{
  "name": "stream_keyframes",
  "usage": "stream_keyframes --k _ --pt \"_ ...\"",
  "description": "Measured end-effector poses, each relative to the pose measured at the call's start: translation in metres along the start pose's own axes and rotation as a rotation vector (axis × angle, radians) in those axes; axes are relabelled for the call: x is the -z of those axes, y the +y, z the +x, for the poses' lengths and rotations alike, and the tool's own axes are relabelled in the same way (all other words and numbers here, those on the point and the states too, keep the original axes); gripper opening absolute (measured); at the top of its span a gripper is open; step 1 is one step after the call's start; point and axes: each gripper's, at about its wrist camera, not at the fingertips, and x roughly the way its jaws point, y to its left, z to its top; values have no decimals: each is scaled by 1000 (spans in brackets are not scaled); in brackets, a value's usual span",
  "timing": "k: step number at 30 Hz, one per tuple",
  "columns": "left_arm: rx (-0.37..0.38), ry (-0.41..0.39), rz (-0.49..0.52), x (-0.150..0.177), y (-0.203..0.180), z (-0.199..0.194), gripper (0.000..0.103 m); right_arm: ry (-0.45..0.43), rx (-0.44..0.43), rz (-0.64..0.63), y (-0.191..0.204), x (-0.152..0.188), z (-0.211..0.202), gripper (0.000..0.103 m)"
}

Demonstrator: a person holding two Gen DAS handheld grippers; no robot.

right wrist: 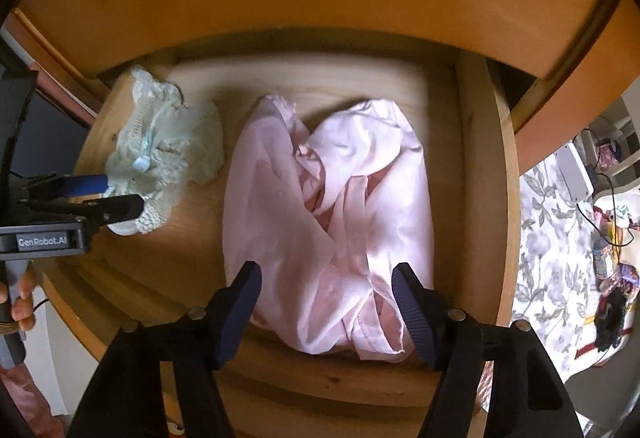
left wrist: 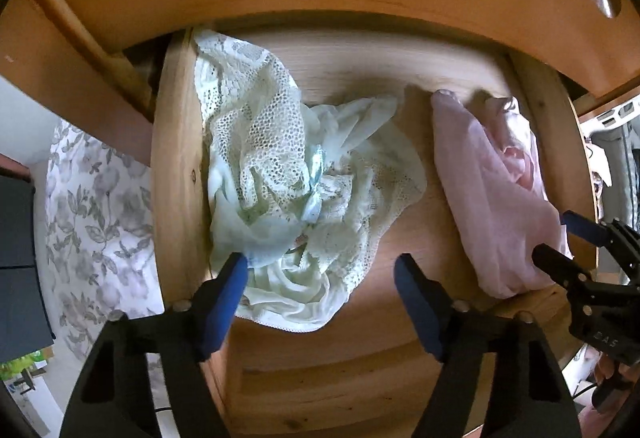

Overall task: Organize soft objects
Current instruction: 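Grasp the pale green lace cloth with the left gripper while the right gripper grasps the pink clothes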

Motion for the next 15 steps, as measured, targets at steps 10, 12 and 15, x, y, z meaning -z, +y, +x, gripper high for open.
stream_keyframes --k 10,12,15 --pt "-25 15 4 -4 2 8 46 27 -15 -23 9 2 11 36" --pt "-27 8 9 -3 4 7 32 22 -20 -25 9 2 10 33" --pt "-1 2 -4 0 6 9 13 10 -32 -27 8 4 8 29"
